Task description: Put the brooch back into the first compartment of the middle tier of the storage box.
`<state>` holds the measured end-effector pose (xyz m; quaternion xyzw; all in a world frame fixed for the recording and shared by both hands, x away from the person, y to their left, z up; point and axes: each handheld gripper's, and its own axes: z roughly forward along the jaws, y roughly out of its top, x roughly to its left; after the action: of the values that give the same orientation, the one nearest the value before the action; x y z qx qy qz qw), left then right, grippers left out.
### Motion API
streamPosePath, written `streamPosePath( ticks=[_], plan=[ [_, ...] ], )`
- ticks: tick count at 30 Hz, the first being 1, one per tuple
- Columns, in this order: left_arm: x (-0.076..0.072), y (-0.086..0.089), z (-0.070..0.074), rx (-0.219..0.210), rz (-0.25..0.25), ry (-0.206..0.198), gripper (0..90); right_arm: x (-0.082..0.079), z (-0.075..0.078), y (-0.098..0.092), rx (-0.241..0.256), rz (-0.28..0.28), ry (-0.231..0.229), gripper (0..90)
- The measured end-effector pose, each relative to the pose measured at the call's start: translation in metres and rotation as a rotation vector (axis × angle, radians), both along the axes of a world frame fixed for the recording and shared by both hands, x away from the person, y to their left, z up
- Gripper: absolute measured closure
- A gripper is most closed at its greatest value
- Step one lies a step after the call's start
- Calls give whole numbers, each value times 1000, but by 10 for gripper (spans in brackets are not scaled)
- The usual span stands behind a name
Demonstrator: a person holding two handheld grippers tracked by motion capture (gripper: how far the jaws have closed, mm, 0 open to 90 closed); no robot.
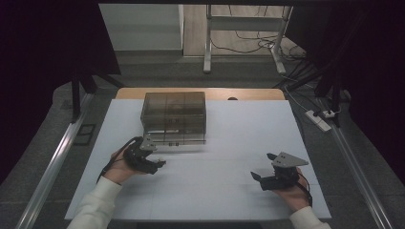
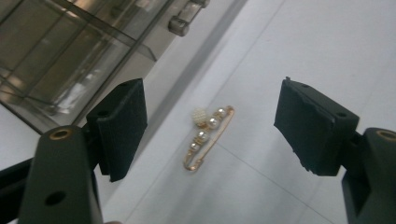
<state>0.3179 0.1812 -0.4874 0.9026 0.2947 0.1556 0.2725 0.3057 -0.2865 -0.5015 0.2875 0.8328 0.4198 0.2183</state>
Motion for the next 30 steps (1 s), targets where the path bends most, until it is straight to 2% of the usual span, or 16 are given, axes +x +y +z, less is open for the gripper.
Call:
streamPosePath(
  ticks=[7, 9, 13, 17, 21, 25, 30],
  plan=[
    [2, -4, -8, 53, -56, 56, 259, -1, 1, -1, 1, -3, -2, 69],
    [4, -6, -13, 82, -58, 66, 259, 0, 0, 0, 4, -1, -2, 69],
    [6, -8, -18, 99, -60, 77, 259, 0, 0, 0, 0, 0, -2, 69],
    [10, -9, -21, 99, -64, 92, 263, 0, 1, -1, 0, -2, -1, 69],
    [12, -10, -22, 76, -73, 111, 268, 0, 0, 0, -1, 0, -2, 69],
    [16, -11, -25, 74, -65, 127, 276, 0, 0, 0, 0, -1, -2, 69],
    [18, -10, -26, 59, -45, 126, 302, 0, 0, 0, -1, -2, -2, 69]
  ],
)
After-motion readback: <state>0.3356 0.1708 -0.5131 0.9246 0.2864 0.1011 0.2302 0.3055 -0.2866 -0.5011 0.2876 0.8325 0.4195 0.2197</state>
